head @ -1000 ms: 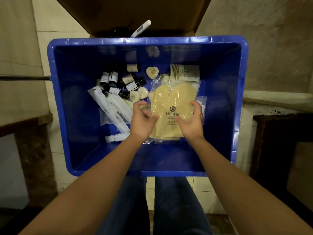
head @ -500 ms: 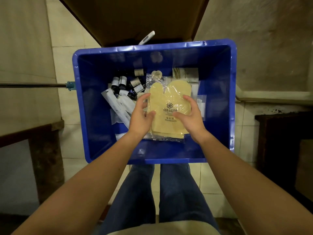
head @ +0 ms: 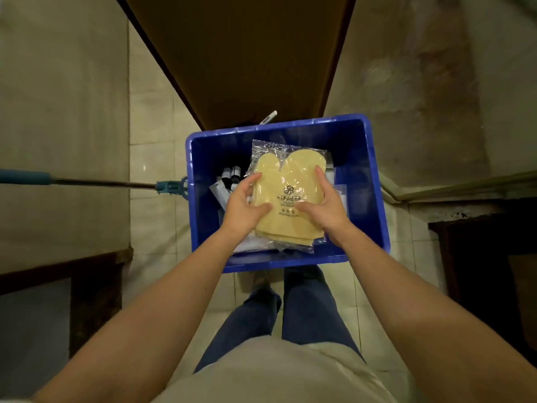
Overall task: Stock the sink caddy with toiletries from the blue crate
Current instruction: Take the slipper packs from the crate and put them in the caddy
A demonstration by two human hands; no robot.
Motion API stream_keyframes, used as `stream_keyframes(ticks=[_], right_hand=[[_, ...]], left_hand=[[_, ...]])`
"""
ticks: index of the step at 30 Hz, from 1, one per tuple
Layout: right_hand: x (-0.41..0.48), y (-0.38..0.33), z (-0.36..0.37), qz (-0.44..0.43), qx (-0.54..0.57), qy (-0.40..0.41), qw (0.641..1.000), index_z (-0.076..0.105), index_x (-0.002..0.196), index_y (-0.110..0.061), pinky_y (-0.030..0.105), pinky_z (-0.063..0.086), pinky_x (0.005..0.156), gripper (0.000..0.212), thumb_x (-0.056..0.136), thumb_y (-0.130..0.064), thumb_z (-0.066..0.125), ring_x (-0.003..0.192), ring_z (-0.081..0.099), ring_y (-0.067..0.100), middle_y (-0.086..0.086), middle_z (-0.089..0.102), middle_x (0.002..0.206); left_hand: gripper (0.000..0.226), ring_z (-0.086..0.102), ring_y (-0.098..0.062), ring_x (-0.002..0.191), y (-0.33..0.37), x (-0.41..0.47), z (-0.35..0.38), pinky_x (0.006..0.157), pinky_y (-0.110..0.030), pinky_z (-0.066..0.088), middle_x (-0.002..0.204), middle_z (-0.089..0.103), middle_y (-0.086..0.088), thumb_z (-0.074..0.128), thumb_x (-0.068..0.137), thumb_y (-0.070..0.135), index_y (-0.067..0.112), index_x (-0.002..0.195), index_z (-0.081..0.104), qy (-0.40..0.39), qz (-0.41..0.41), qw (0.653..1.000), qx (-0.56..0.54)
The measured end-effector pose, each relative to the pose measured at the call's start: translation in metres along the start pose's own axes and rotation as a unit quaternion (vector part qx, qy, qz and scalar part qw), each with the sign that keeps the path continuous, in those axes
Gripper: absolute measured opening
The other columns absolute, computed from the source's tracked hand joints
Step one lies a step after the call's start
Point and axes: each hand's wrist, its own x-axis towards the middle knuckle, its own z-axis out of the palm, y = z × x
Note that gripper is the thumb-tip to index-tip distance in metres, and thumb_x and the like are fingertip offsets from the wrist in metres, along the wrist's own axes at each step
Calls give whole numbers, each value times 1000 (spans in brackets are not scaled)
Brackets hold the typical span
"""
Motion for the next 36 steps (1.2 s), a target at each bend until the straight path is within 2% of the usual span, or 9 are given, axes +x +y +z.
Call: stream_keyframes(ticks=[3, 8, 15, 18, 22, 25, 28, 32, 36], right_hand=[[-22, -15, 2, -17, 10, 14, 1000, 17, 154, -39, 17, 45, 69, 93, 85, -8, 71, 119, 43, 11, -3, 33, 151], [-61, -36, 0, -60, 22, 56, 996, 16, 155, -34, 25, 44, 84, 92, 86, -9, 71, 120, 42, 11, -4, 35, 147], [-113, -44, -11, -100, 51, 105, 988, 16, 155, -33, 14, 50, 62, 90, 87, -10, 70, 98, 54, -1, -11, 44, 132], [-135, -43, -15, -121, 71, 127, 982, 15, 155, -34, 26, 57, 82, 88, 89, -10, 68, 114, 58, 10, -6, 44, 145], [-161, -40, -24, -149, 84, 169, 971, 16, 155, -36, 45, 45, 106, 80, 93, -18, 63, 133, 45, 16, -6, 32, 156], [-181, -37, -32, -164, 96, 200, 961, 16, 155, -37, 43, 45, 107, 78, 94, -20, 62, 131, 46, 15, -7, 32, 156], [-198, -31, -40, -175, 108, 219, 954, 17, 154, -40, 44, 45, 107, 77, 94, -21, 61, 132, 46, 16, -7, 33, 156], [-220, -20, -55, -177, 133, 255, 941, 20, 153, -39, 36, 48, 101, 66, 99, -24, 54, 126, 49, 11, -10, 34, 155], [-242, -6, -72, -169, 161, 282, 931, 24, 153, -36, 35, 45, 105, 55, 102, -28, 44, 129, 48, 11, -10, 35, 154]], left_hand=[[69, 49, -13, 123, 16, -14, -9, 77, -13, 54, 136, 50, 1, 71, 80, -5, 23, 138, 47, -9, 27, 1000, 0], [73, 51, -17, 126, 44, -36, -15, 92, -42, 55, 140, 49, 3, 69, 81, -7, 33, 137, 47, -20, 64, 998, 3], [80, 59, -14, 112, 79, -70, -15, 74, -33, 61, 137, 50, 6, 62, 83, -12, 41, 140, 43, -68, 96, 993, -18], [82, 63, -9, 102, 90, -86, -12, 68, -29, 60, 135, 49, 8, 60, 82, -15, 41, 140, 44, -94, 111, 989, -18], [83, 65, -6, 94, 102, -106, -2, 65, -26, 59, 130, 47, 12, 58, 82, -17, 40, 140, 44, -124, 128, 984, -15], [83, 67, 1, 86, 109, -121, 8, 67, -31, 61, 130, 44, 14, 54, 83, -19, 38, 142, 43, -150, 141, 978, -12], [82, 66, -11, 103, 114, -134, 18, 75, -42, 61, 142, 42, 8, 49, 85, -19, 42, 140, 43, -174, 146, 974, -8], [75, 63, -23, 111, 121, -151, 37, 59, -23, 56, 135, 45, 8, 50, 88, -14, 44, 136, 47, -204, 152, 967, -19], [78, 66, -17, 100, 125, -167, 60, 59, -23, 55, 128, 47, 11, 44, 84, -20, 46, 127, 54, -224, 147, 963, -16]])
